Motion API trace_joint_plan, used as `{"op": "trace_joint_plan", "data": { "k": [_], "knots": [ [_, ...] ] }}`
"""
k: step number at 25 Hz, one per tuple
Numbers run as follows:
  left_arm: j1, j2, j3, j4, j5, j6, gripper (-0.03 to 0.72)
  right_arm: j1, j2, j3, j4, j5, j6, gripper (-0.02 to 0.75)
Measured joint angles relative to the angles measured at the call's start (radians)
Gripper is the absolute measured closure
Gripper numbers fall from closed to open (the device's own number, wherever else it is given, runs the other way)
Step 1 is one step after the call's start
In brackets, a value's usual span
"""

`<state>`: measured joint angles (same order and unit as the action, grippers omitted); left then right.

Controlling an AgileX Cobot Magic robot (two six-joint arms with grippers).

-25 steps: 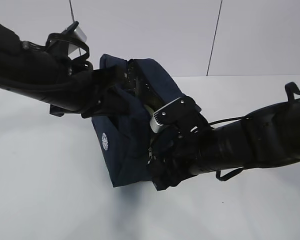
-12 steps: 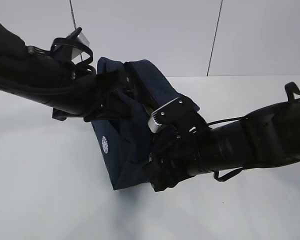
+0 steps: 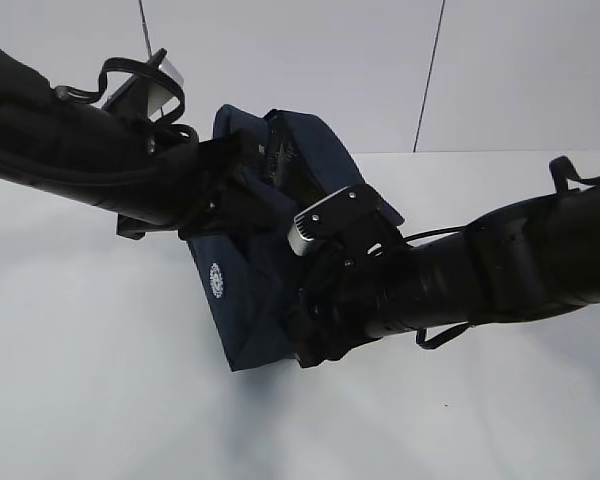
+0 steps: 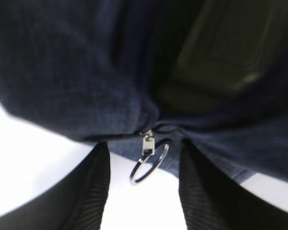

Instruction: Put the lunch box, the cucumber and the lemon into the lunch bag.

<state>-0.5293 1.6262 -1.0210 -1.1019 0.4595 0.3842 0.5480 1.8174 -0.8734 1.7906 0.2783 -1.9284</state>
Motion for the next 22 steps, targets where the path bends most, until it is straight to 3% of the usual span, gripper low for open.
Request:
{"op": "trace_joint_plan", "data": {
  "k": [4,10,22],
  "knots": [
    [0.000,0.000,0.000,-0.017,0.004,0.019,0.692,0.000,0.004,-0.010,0.000,-0.011,0.000,0.409],
    [0.000,0.000,0.000,-0.018,0.013,0.025,0.692,0.000,0.004,-0.011,0.000,-0.033,0.000,0.524],
    [0.000,0.000,0.000,-0.019,0.013,0.035,0.692,0.000,0.004,-0.011,0.000,-0.070,0.018,0.544]
  ]
}}
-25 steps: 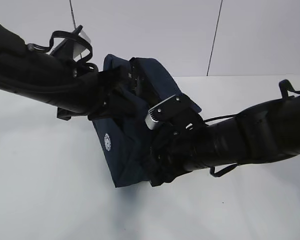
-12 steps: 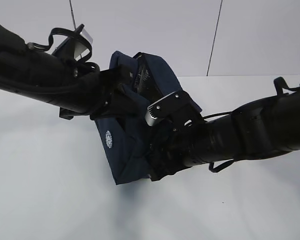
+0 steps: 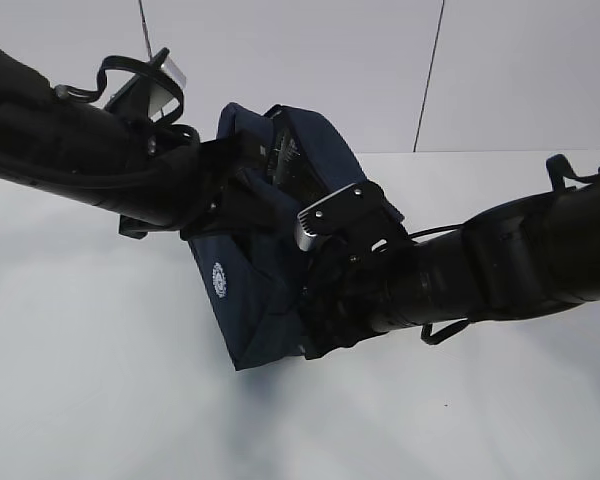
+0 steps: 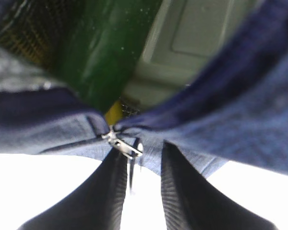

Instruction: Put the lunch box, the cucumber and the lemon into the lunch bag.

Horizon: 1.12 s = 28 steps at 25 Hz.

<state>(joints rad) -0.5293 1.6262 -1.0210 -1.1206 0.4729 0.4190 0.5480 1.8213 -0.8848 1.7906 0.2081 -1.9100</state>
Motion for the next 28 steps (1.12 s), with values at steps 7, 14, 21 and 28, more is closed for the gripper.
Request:
{"op": "trace_joint_plan", "data": {
  "k": [7,14,21,28],
  "knots": [
    [0.000,0.000,0.000,-0.008,0.000,0.009,0.692,0.000,0.000,0.000,0.000,-0.014,0.005,0.545],
    [0.000,0.004,0.000,-0.014,0.001,0.016,0.692,0.000,0.017,0.000,0.001,-0.016,0.011,0.545],
    [0.000,0.004,0.000,-0.016,0.001,0.025,0.692,0.000,0.039,0.000,0.002,-0.016,0.024,0.547],
    [0.000,0.004,0.000,-0.016,0.001,0.029,0.692,0.000,0.040,0.000,0.002,0.002,0.026,0.547]
  ]
}}
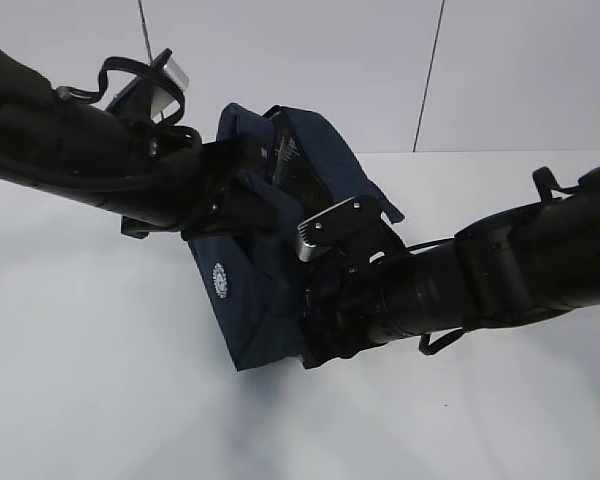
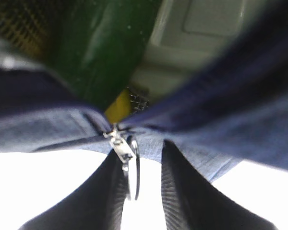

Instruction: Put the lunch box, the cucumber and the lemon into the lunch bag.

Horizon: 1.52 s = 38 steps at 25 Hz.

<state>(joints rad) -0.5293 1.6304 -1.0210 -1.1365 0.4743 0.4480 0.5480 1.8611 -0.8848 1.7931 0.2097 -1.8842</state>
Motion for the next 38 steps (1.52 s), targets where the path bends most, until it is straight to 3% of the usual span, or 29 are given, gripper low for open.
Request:
{"op": "trace_joint_plan", "data": {
  "k": [15,17,19,21,38],
  "knots": [
    [0.000,0.000,0.000,0.000,0.000,0.002,0.692,0.000,0.002,0.000,0.000,0.017,0.000,0.551],
    [0.000,0.000,0.000,0.000,0.000,0.002,0.692,0.000,0.002,0.000,0.000,0.007,0.000,0.594],
    [0.000,0.000,0.000,0.000,0.000,0.003,0.692,0.000,0.002,0.000,0.000,-0.008,0.002,0.694],
    [0.000,0.000,0.000,-0.001,0.002,0.003,0.692,0.000,0.002,0.000,0.000,-0.010,0.001,0.730],
    [0.000,0.000,0.000,-0.002,0.002,0.006,0.692,0.000,0.002,-0.002,0.000,0.021,0.003,0.724]
  ]
}}
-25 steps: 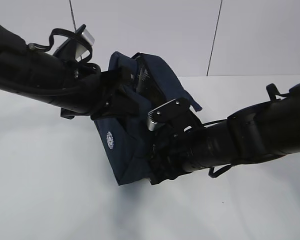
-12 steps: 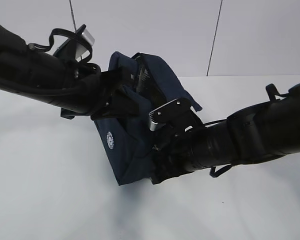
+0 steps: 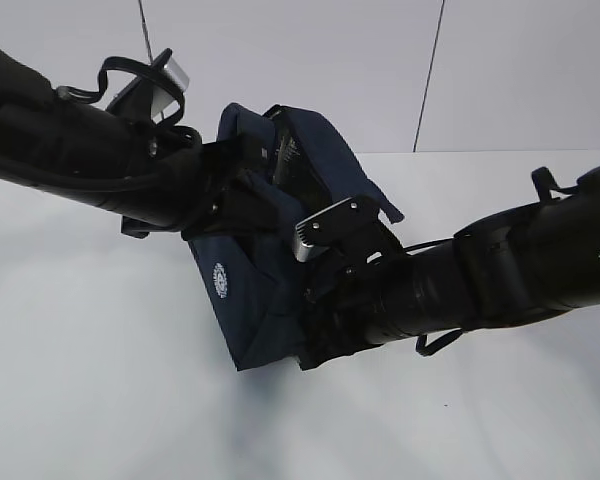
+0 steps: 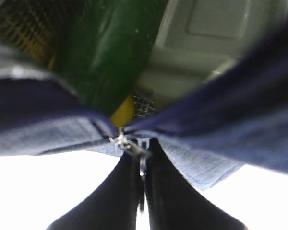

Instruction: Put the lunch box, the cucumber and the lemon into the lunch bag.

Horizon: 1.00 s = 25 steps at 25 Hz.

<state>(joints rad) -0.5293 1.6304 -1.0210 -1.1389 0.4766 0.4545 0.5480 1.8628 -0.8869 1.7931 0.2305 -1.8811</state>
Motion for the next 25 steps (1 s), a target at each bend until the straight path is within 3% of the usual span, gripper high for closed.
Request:
{"op": "trace_joint_plan", "data": {
  "k": [16,25],
  "knots": [
    [0.000,0.000,0.000,0.000,0.002,0.000,0.692,0.000,0.000,-0.010,0.000,0.004,0.001,0.698],
    [0.000,0.000,0.000,0.000,0.002,0.002,0.692,0.000,0.000,-0.016,0.000,-0.004,0.001,0.730]
  ]
}}
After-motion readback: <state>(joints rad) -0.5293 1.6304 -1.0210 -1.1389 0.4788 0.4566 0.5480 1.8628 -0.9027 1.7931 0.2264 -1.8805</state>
